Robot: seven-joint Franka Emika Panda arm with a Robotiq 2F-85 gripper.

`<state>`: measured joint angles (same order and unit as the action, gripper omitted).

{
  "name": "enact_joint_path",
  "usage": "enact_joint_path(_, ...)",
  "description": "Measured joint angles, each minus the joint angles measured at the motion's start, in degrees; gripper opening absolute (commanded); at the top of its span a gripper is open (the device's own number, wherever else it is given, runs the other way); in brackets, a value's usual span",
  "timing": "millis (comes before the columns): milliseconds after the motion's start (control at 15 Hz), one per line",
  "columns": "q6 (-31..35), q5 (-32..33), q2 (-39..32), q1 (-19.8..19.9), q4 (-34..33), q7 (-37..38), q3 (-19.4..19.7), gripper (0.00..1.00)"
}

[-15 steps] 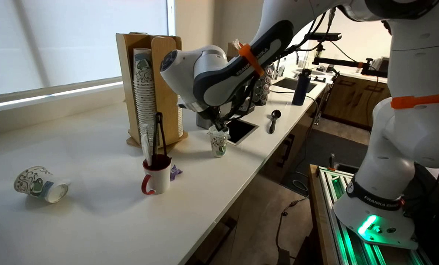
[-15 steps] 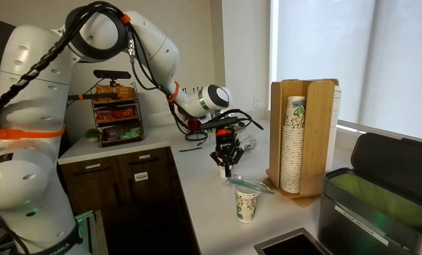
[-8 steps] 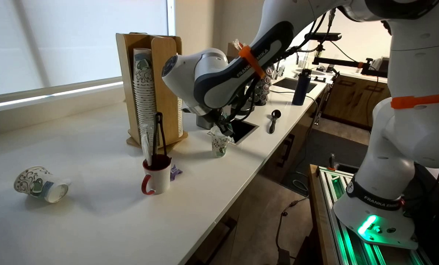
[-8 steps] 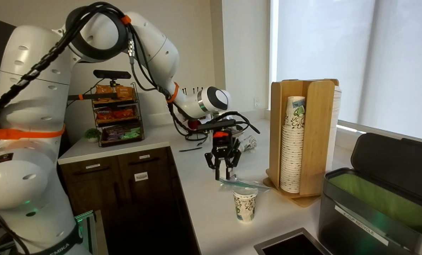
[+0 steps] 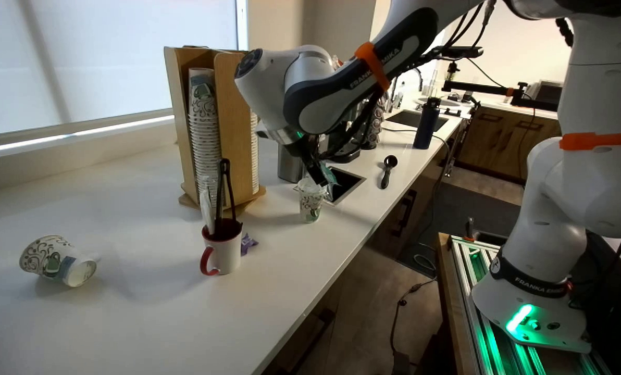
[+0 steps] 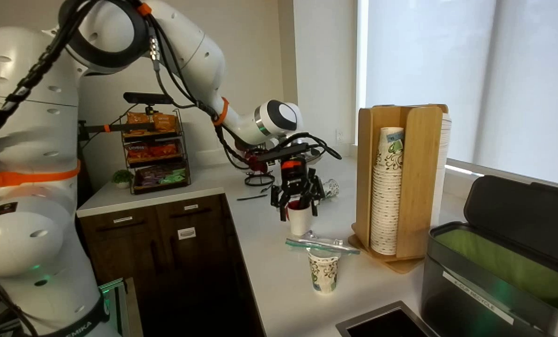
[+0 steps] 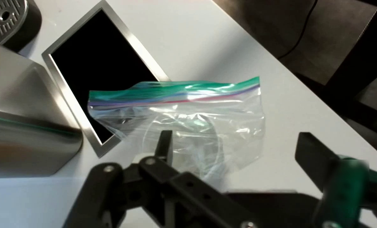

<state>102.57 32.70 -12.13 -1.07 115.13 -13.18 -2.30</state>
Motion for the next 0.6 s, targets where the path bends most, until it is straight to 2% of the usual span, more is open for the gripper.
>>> enact_joint_path(267,2.77,-1.66,5.11,0.59,1.99,5.39,1.17,1.00)
enact_joint_path(600,7.57,-9.85,5.98,3.73,2.46,8.55,4.81,1.00)
